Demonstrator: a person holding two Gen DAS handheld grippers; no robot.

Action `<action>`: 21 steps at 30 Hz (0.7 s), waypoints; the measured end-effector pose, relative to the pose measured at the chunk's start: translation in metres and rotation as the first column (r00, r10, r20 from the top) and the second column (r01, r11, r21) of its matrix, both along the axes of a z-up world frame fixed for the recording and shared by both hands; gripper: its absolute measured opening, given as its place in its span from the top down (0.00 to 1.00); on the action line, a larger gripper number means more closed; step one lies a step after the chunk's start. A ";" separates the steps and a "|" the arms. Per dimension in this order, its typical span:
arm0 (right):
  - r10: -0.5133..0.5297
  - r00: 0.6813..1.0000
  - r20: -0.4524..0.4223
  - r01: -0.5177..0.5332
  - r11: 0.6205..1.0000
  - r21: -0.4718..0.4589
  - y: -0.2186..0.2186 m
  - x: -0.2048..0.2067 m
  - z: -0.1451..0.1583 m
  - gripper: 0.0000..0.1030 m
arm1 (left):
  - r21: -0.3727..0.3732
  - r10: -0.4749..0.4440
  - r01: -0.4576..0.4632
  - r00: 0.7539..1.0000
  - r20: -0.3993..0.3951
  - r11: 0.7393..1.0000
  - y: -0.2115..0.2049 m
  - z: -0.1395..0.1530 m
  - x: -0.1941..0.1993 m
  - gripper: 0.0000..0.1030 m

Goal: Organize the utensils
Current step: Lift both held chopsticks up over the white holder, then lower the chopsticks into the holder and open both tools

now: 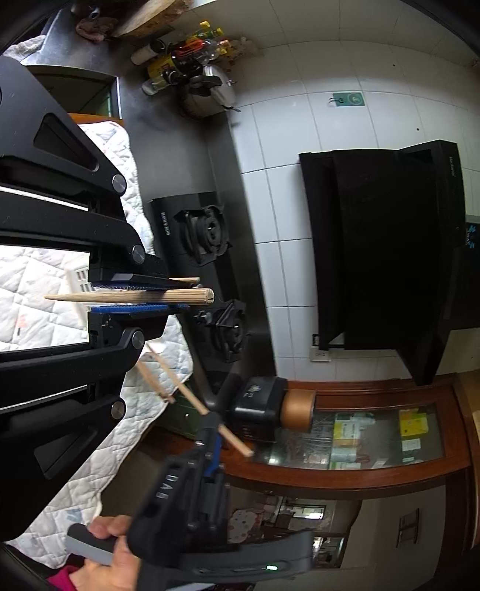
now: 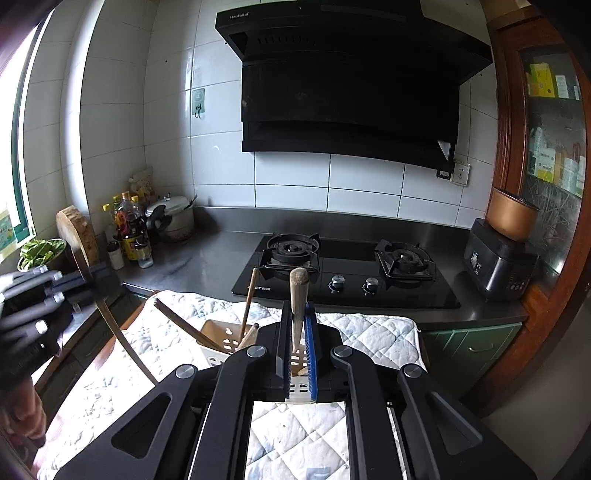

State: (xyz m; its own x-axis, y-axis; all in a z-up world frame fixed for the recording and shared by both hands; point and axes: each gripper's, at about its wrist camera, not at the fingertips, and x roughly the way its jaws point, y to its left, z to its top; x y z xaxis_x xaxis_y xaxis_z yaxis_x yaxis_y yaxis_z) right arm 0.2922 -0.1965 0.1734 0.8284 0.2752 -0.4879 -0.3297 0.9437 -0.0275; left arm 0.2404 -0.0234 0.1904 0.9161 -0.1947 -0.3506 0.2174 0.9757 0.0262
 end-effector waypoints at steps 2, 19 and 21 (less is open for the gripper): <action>-0.002 1.000 -0.015 0.002 1.000 -0.006 0.001 0.008 -0.007 0.94 | -0.017 0.017 -0.017 0.999 0.036 1.000 0.002 0.013 0.011 0.95; 0.023 0.995 -0.094 -0.026 0.999 -0.028 0.005 0.041 -0.047 0.94 | -0.092 0.136 -0.134 0.991 0.007 0.987 0.013 -0.017 0.097 0.95; 0.022 0.995 -0.100 -0.025 0.999 -0.033 0.006 0.043 -0.050 0.94 | -0.092 0.141 -0.142 0.990 -0.015 0.986 0.016 -0.027 0.103 0.95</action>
